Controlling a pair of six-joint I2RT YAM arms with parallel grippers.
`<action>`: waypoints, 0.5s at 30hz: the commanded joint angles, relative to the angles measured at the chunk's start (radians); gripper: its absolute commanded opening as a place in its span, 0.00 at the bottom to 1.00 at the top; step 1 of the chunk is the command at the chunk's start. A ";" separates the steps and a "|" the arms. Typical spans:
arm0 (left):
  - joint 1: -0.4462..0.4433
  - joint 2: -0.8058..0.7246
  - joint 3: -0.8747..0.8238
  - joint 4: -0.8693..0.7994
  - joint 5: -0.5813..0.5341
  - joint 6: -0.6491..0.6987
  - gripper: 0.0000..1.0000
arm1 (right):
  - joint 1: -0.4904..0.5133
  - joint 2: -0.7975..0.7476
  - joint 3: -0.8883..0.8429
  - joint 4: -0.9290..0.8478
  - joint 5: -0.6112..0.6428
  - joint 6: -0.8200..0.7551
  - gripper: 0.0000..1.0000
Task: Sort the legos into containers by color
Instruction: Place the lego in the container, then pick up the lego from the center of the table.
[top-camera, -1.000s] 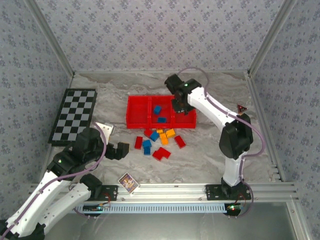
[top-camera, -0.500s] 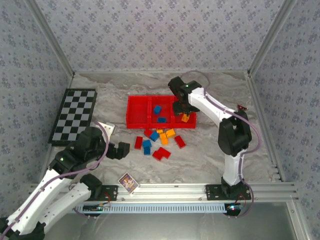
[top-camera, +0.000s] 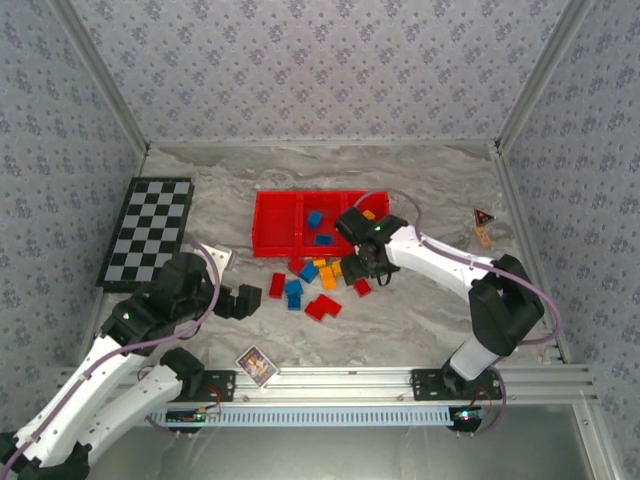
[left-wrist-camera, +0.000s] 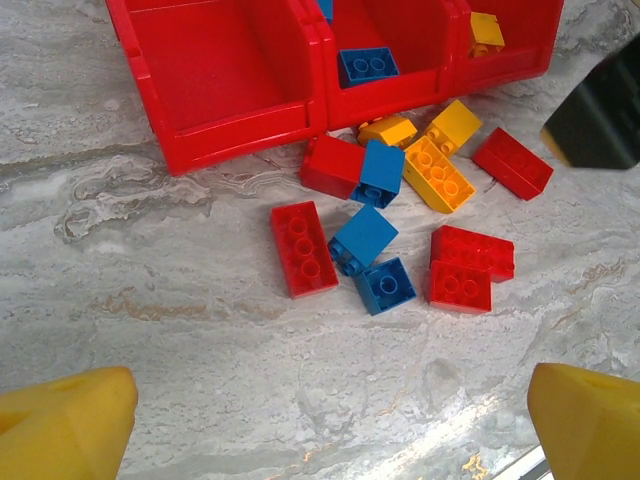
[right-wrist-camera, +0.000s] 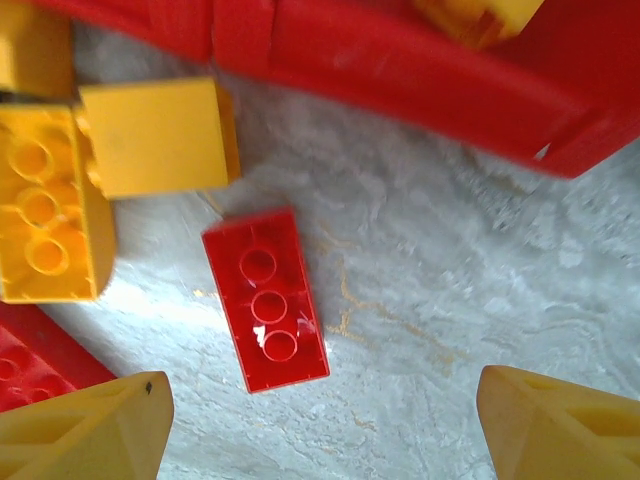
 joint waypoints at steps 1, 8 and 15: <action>-0.004 -0.004 -0.002 0.014 0.012 0.017 1.00 | 0.007 0.048 -0.019 0.029 -0.003 0.008 0.81; -0.004 -0.015 -0.003 0.012 0.007 0.016 1.00 | 0.007 0.141 0.001 0.043 -0.020 -0.048 0.74; -0.008 -0.020 -0.003 0.016 0.019 0.018 1.00 | 0.002 0.209 0.006 0.091 -0.048 -0.083 0.67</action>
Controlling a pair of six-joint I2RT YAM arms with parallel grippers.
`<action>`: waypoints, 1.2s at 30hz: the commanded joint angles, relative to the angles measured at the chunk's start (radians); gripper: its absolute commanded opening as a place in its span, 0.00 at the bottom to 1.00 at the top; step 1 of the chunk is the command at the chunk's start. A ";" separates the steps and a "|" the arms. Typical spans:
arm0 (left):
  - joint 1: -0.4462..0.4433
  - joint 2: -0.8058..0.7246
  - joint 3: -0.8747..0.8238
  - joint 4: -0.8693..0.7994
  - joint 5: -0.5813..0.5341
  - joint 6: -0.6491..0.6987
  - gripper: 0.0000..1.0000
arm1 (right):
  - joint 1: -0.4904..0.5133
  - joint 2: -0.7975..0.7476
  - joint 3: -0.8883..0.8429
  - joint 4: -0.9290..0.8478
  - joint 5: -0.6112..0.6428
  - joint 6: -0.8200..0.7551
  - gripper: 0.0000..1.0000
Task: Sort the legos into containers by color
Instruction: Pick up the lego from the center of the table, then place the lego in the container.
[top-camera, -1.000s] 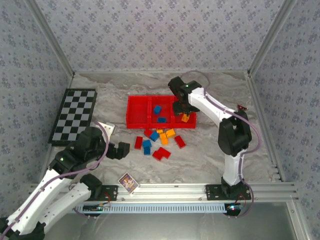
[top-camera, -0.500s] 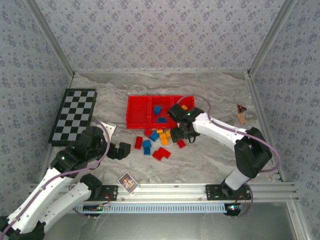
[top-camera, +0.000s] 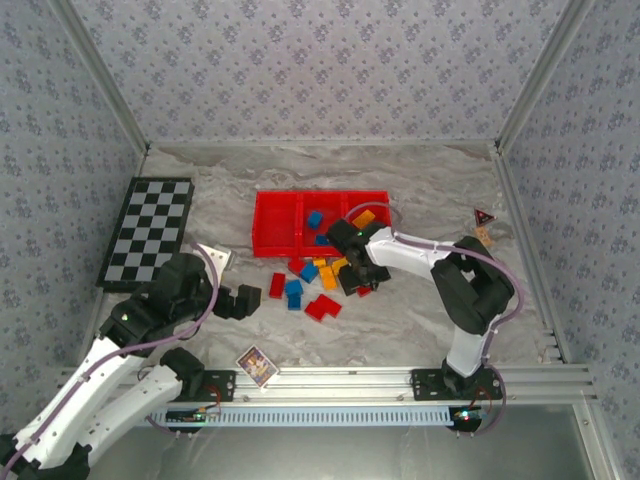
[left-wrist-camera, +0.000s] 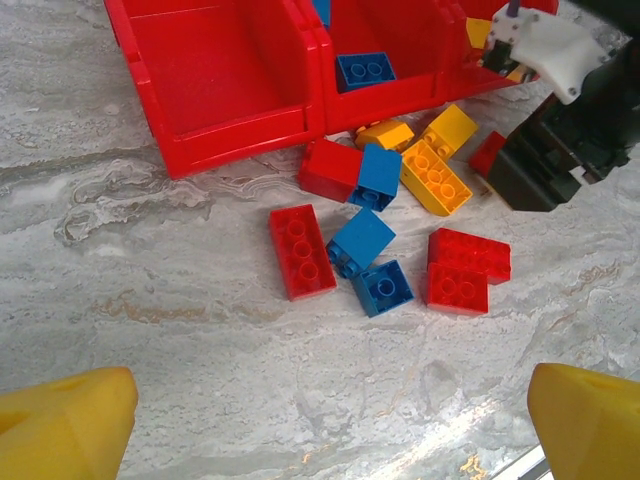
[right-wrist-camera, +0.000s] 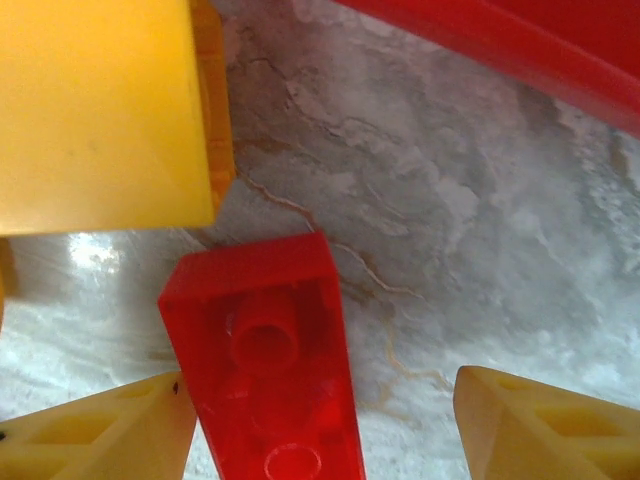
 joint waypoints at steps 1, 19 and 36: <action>-0.012 -0.006 -0.003 0.014 0.016 0.018 1.00 | -0.004 0.035 0.021 0.013 -0.021 -0.032 0.64; -0.025 -0.002 -0.004 0.018 0.013 0.019 1.00 | 0.080 -0.153 0.252 -0.011 0.040 0.071 0.16; -0.025 -0.042 -0.003 0.020 0.013 0.020 1.00 | 0.078 0.307 0.730 0.312 -0.173 0.135 0.17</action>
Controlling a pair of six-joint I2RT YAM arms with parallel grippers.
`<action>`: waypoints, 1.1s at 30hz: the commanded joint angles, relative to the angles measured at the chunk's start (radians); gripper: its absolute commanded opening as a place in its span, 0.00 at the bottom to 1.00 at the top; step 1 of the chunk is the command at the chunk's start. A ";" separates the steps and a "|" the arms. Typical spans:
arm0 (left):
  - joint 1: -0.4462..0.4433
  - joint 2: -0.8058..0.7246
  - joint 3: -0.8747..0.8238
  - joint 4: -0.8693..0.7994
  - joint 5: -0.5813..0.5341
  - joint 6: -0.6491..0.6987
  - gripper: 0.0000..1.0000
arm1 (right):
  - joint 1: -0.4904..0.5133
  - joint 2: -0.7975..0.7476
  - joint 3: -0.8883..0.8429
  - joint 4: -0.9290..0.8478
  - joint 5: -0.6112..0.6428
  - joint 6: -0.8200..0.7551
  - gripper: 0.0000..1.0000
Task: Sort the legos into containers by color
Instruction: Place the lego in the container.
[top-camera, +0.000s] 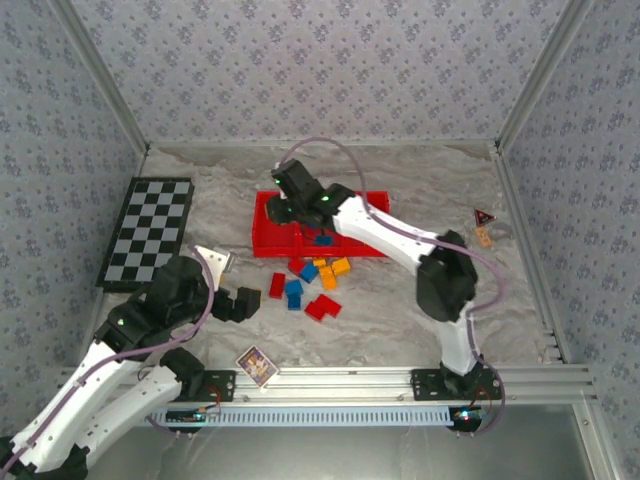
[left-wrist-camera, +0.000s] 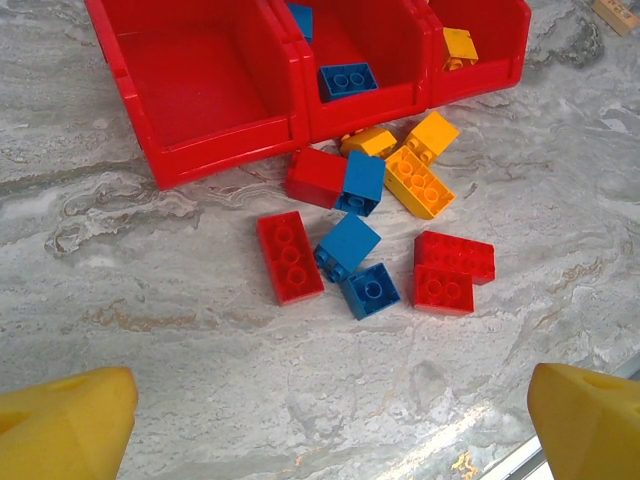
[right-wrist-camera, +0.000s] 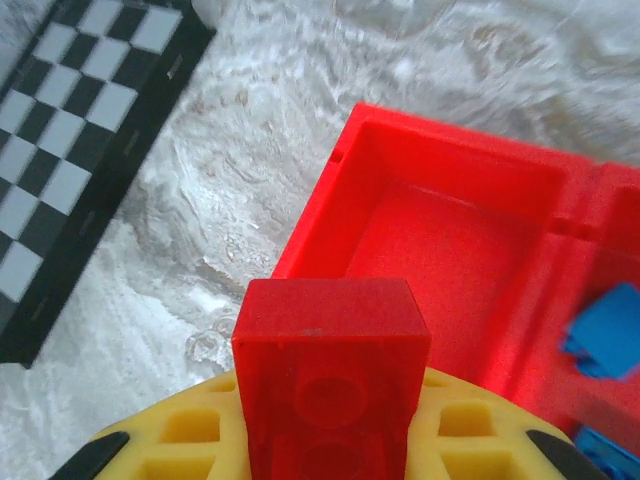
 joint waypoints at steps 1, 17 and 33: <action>-0.005 -0.015 -0.003 0.018 0.014 0.016 1.00 | -0.023 0.100 0.087 0.001 -0.082 0.021 0.17; -0.005 -0.030 -0.006 0.023 0.012 0.016 1.00 | -0.039 0.170 0.232 -0.134 -0.117 0.021 0.74; -0.008 -0.039 -0.004 0.021 0.018 0.018 1.00 | 0.007 -0.303 -0.151 -0.276 0.052 -0.048 0.88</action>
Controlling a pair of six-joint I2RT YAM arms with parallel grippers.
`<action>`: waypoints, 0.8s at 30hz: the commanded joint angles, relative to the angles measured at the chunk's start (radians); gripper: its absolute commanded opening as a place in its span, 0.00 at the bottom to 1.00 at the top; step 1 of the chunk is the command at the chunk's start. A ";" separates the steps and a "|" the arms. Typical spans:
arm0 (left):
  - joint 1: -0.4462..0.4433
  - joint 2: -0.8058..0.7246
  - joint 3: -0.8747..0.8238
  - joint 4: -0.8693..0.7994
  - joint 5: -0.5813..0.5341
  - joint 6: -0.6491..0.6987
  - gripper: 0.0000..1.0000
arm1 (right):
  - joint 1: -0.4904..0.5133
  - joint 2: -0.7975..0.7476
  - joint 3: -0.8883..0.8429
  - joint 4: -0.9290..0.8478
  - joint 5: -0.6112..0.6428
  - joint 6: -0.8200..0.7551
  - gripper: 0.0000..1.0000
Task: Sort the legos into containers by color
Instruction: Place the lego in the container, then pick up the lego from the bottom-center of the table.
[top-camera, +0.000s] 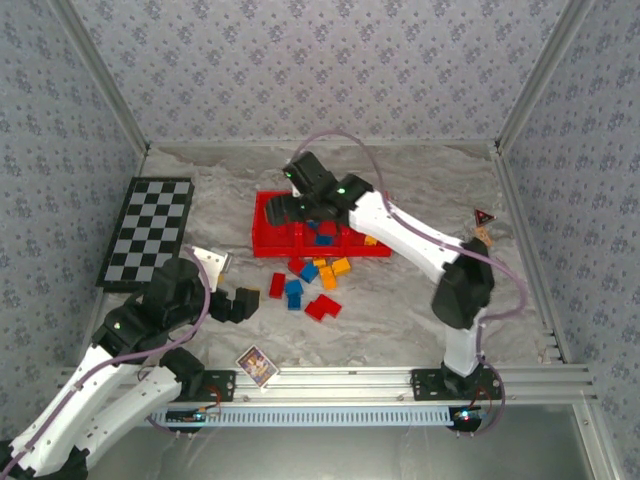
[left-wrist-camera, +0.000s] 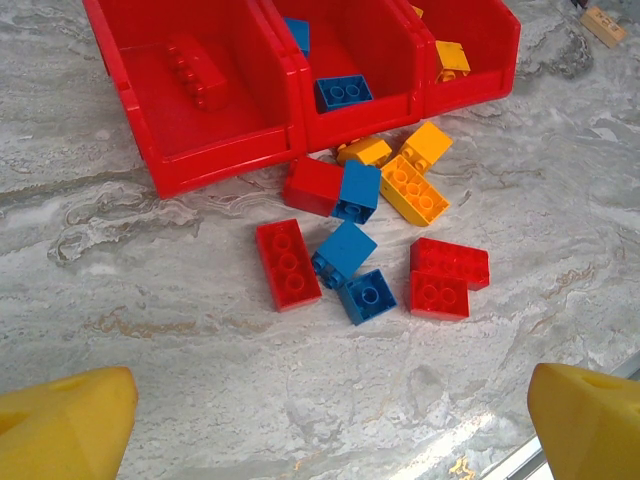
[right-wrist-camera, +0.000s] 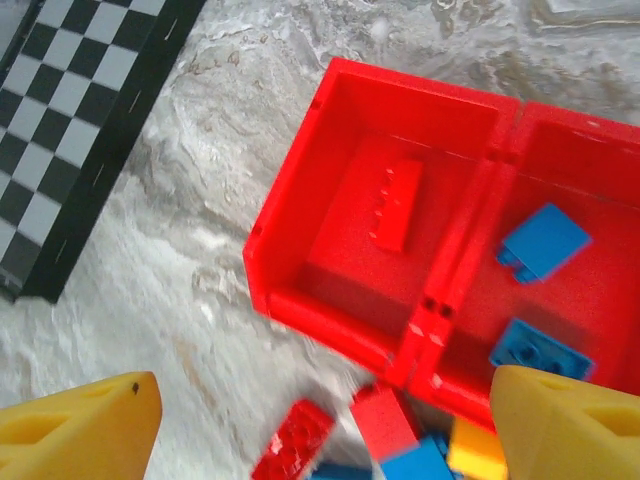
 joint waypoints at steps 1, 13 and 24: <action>-0.009 -0.016 -0.005 0.022 0.019 0.015 1.00 | 0.015 -0.144 -0.153 -0.063 0.064 -0.056 0.88; -0.012 -0.010 -0.007 0.022 0.013 0.014 1.00 | 0.127 -0.678 -0.798 0.086 0.101 -0.356 0.86; -0.013 -0.001 -0.007 0.021 0.010 0.014 1.00 | 0.173 -0.563 -0.969 0.235 0.134 -0.371 0.89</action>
